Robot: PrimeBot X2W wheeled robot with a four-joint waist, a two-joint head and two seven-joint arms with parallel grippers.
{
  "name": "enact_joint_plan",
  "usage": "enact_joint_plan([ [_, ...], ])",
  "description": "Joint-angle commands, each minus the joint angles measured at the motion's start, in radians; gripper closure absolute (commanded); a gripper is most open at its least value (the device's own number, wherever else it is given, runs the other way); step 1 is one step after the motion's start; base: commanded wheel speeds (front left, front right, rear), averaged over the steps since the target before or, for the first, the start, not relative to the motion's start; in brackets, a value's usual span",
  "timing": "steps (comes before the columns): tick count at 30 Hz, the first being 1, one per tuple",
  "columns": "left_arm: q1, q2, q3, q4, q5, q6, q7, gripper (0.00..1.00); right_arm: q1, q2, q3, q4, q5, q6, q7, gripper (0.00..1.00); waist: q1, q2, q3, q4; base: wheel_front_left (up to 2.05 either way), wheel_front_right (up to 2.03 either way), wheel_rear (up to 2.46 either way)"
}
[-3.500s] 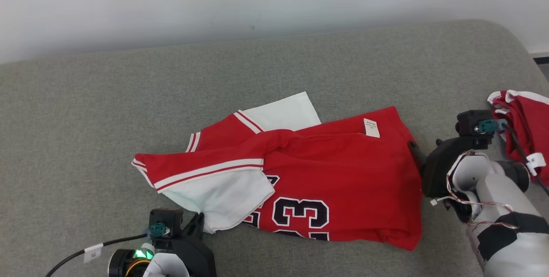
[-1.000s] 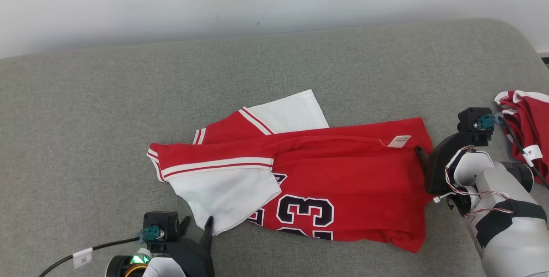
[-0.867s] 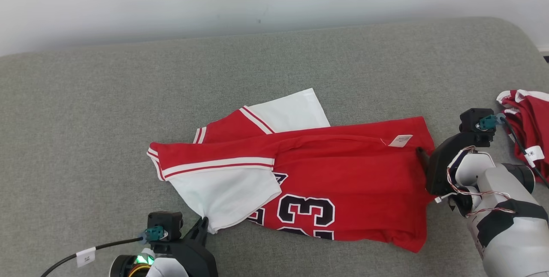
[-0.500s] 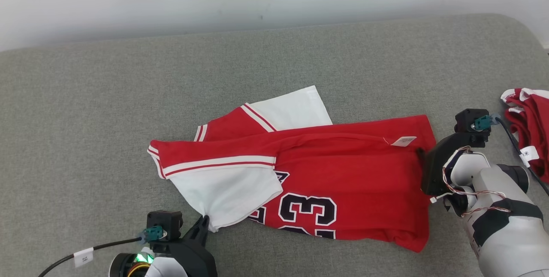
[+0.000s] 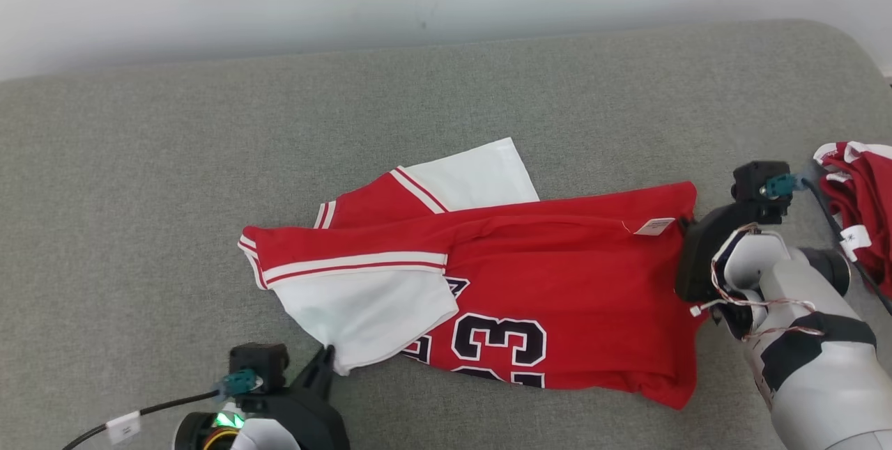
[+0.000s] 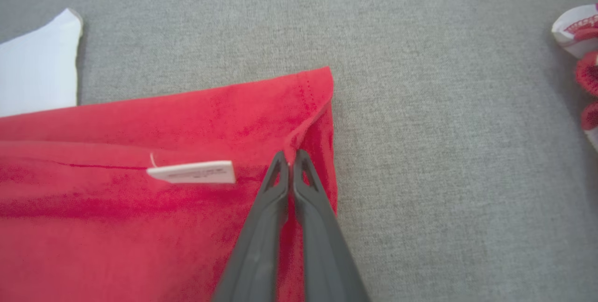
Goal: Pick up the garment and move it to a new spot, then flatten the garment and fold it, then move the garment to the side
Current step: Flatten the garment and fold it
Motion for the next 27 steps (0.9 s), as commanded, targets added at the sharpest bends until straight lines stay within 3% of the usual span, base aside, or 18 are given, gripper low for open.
enact_joint_plan([
  [1, 0.012, 0.017, 0.016, 0.013, -0.005, 0.015, -0.008, 1.00, -0.012, -0.002, 0.002, -0.012, 0.013, -0.003, -0.014, 1.00, 0.0000, 0.0000, -0.005, -0.002, 0.00, 0.00, 0.00],
  [7, -0.040, 0.001, 0.100, -0.077, -0.113, -0.022, -0.077, 1.00, -0.018, -0.004, 0.006, -0.101, 0.093, -0.003, -0.055, 1.00, 0.0000, 0.0000, -0.033, -0.011, 0.00, 0.00, 0.00],
  [16, -0.195, 0.046, 0.212, -0.249, -0.258, -0.054, -0.023, 1.00, -0.021, -0.029, 0.025, -0.293, 0.239, -0.003, -0.049, 1.00, 0.0000, 0.0000, -0.074, -0.034, 0.00, 0.00, 0.00],
  [22, -0.335, 0.075, 0.250, -0.320, -0.306, -0.044, 0.031, 1.00, -0.038, -0.057, 0.028, -0.394, 0.261, -0.003, -0.040, 1.00, 0.0000, 0.0000, -0.097, -0.056, 0.00, 0.00, 0.00],
  [27, -0.446, 0.097, 0.259, -0.349, -0.284, -0.024, 0.032, 1.00, -0.067, -0.074, 0.022, -0.490, 0.267, -0.003, -0.059, 1.00, 0.0000, 0.0000, -0.117, -0.071, 0.00, 0.00, 0.00],
])
